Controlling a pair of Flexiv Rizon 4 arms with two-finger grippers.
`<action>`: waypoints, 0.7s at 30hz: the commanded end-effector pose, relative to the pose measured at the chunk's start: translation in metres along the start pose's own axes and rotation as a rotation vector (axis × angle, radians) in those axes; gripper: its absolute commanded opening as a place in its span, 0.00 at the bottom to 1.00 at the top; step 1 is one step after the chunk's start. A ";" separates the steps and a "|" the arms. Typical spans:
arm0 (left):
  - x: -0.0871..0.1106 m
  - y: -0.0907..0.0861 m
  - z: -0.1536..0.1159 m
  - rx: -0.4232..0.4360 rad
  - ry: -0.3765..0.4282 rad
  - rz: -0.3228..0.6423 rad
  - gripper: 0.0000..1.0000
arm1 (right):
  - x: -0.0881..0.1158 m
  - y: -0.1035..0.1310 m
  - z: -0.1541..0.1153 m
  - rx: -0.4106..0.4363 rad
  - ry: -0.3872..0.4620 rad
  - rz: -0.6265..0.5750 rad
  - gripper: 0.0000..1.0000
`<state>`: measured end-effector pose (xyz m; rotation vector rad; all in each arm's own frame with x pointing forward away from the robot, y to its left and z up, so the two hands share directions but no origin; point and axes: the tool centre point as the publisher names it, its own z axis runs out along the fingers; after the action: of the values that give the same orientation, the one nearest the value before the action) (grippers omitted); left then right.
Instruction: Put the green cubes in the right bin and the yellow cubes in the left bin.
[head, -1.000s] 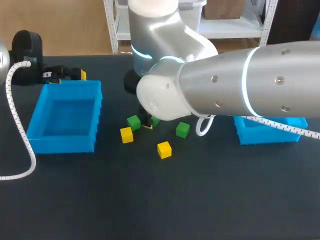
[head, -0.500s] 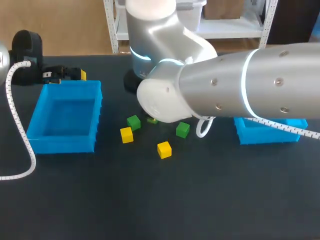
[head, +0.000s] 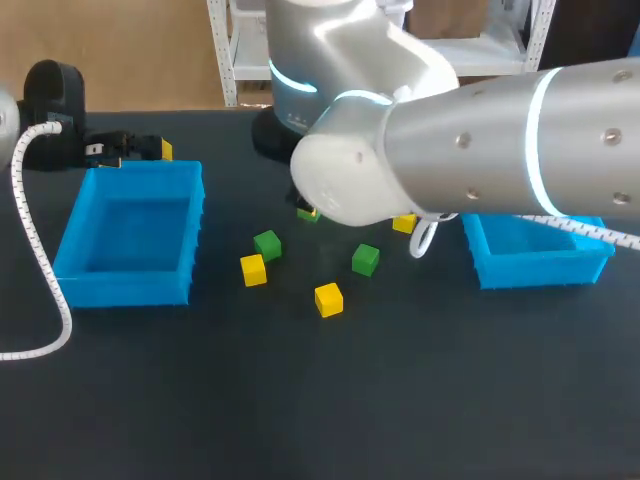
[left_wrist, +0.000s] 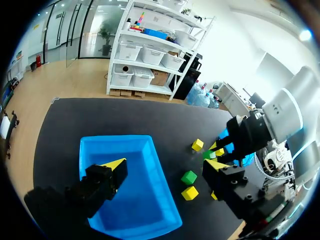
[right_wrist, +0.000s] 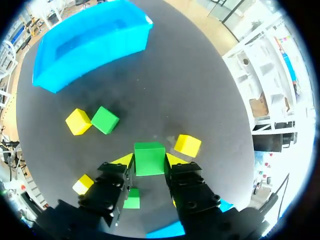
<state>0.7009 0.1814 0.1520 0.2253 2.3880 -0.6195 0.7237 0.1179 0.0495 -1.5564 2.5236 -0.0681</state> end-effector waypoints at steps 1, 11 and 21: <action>0.001 0.002 0.000 0.008 -0.005 0.002 1.00 | 0.016 -0.001 -0.020 0.019 -0.060 0.021 0.00; 0.001 0.002 0.000 0.008 -0.005 0.002 1.00 | 0.037 -0.020 -0.057 0.057 -0.148 0.114 0.00; 0.001 0.002 0.000 0.008 -0.005 0.002 1.00 | 0.078 -0.049 -0.086 0.116 -0.179 0.213 0.00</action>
<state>0.7009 0.1814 0.1520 0.2253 2.3880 -0.6196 0.7303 0.0384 0.1248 -1.2305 2.5697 -0.1027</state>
